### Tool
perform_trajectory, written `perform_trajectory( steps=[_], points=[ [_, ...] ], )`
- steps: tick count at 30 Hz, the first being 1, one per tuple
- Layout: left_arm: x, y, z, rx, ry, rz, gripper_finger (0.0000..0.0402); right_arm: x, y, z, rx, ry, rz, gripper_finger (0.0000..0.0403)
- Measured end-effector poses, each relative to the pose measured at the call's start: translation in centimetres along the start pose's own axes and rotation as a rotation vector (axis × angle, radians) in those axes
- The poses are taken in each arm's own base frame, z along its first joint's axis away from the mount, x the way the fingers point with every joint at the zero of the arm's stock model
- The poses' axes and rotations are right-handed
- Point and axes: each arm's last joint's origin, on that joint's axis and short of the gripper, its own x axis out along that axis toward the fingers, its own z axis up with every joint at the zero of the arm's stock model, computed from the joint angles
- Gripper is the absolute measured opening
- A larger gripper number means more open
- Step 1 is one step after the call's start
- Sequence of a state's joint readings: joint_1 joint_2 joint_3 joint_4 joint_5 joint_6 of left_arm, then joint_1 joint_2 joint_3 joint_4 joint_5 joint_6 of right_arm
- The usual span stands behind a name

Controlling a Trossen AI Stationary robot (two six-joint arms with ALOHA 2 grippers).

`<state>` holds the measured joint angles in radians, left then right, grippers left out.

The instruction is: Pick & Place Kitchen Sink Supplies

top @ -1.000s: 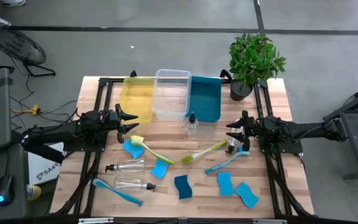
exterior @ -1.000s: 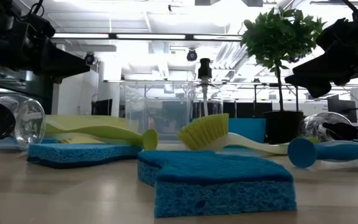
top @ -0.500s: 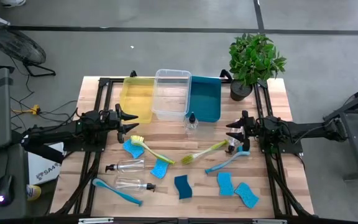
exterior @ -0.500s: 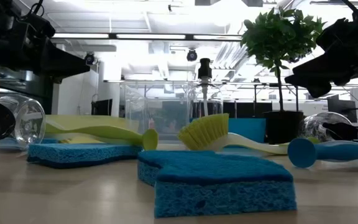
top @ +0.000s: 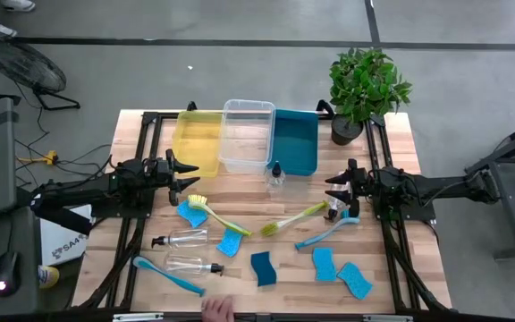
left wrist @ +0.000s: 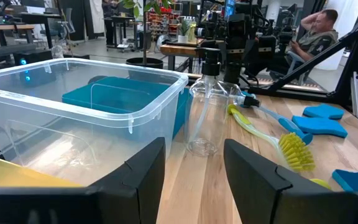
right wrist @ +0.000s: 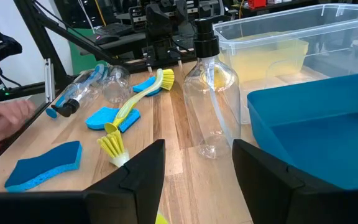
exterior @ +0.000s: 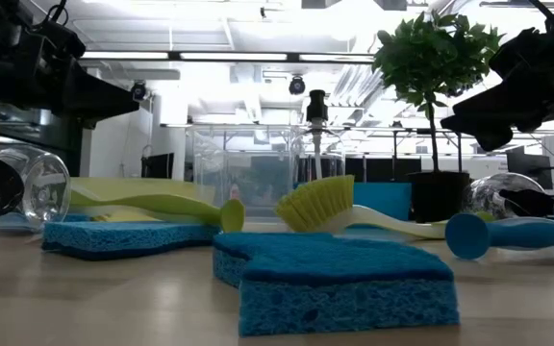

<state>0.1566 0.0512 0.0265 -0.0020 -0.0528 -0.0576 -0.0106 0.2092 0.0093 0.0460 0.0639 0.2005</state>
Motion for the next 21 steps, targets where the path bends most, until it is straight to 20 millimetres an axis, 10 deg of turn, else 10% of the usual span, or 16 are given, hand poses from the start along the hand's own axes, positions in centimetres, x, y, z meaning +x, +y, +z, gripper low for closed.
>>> perform_trajectory(
  steps=[21],
  points=[
    [0.00, 0.00, 0.01, 0.000, 0.000, 0.000, 0.0160, -0.03, -0.23, 0.53, 0.082, -0.074, -0.097, 0.0181]
  ],
)
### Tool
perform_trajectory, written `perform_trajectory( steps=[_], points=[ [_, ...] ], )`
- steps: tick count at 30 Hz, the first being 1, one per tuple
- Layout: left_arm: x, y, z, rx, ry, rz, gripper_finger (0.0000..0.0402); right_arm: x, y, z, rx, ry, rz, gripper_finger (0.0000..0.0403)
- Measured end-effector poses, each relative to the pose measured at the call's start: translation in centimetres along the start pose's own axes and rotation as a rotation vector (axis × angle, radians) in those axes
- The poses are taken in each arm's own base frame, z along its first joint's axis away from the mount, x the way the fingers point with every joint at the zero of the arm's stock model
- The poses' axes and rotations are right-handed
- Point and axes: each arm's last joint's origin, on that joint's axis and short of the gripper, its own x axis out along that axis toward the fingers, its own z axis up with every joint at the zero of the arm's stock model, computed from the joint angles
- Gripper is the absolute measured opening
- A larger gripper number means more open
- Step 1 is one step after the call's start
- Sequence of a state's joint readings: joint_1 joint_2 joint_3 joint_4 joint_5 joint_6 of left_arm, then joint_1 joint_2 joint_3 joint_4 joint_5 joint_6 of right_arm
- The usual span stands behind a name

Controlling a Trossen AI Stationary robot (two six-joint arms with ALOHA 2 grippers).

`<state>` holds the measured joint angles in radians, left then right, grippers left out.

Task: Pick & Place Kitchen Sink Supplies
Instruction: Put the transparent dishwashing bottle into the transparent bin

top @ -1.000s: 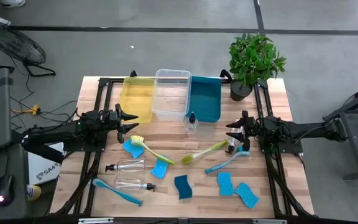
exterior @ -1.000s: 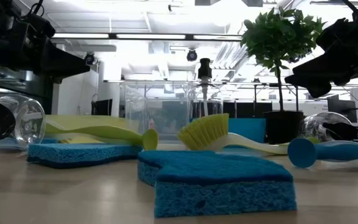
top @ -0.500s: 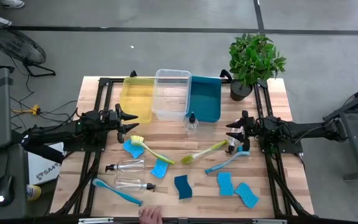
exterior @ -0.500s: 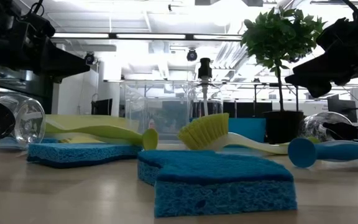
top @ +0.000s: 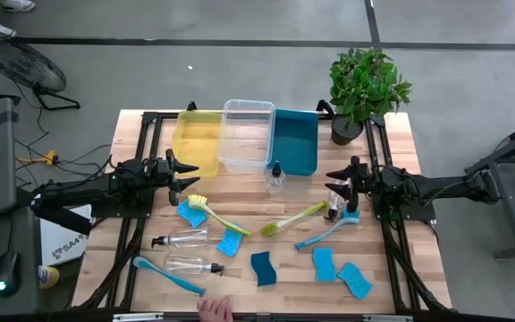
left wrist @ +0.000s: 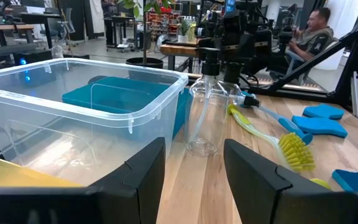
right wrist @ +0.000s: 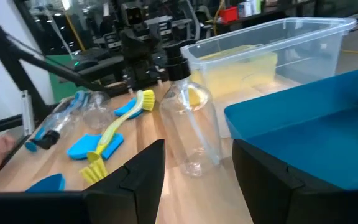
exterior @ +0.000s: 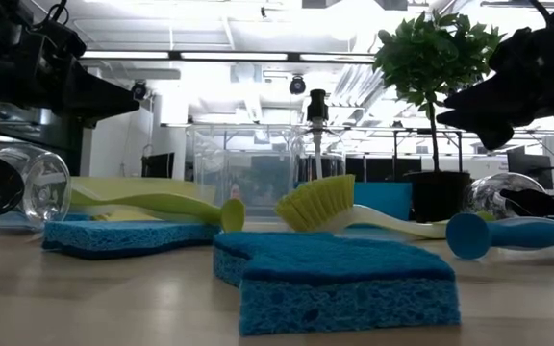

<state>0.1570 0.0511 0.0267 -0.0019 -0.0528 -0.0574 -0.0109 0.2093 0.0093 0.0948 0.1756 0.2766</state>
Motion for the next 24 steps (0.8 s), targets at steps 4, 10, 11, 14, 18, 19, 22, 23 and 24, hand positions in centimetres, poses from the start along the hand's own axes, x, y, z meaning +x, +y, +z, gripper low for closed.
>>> perform_trajectory(
  steps=[4, 10, 11, 14, 18, 19, 22, 23, 24],
  points=[
    [0.0, 0.0, 0.0, 0.000, 0.000, -0.001, 0.0160, 0.0, -0.1, 0.0, 0.003, -0.006, -0.028, 0.0181],
    [0.0, 0.0, 0.0, 0.000, 0.000, 0.000, 0.0160, 0.1, -0.3, -0.1, -0.002, -0.001, -0.091, 0.0181],
    [0.0, 0.0, 0.0, 0.000, 0.000, 0.000, 0.0160, 0.2, -0.3, -0.2, -0.003, -0.001, -0.104, 0.0181],
    [0.0, 0.0, 0.0, 0.000, 0.000, 0.000, 0.0160, 0.3, -0.3, -0.2, -0.009, 0.001, -0.115, 0.0181],
    [0.0, 0.0, 0.0, 0.000, 0.000, 0.000, 0.0160, 0.5, -0.2, 0.0, -0.037, -0.018, -0.113, 0.0181],
    [0.0, 0.0, 0.0, 0.000, 0.000, 0.000, 0.0160, 0.6, -0.2, 0.1, -0.046, -0.025, -0.111, 0.0181],
    [0.0, 0.0, 0.0, 0.000, 0.000, -0.001, 0.0160, 0.8, -0.1, 0.3, -0.060, -0.043, -0.106, 0.0181],
    [0.0, 0.0, 0.0, 0.000, 0.000, 0.000, 0.0160, 0.9, -0.1, 0.4, -0.063, -0.047, -0.106, 0.0181],
    [0.0, 0.0, 0.0, 0.000, 0.000, 0.000, 0.0160, 1.0, 0.0, 0.4, -0.063, -0.050, -0.105, 0.0181]
  ],
)
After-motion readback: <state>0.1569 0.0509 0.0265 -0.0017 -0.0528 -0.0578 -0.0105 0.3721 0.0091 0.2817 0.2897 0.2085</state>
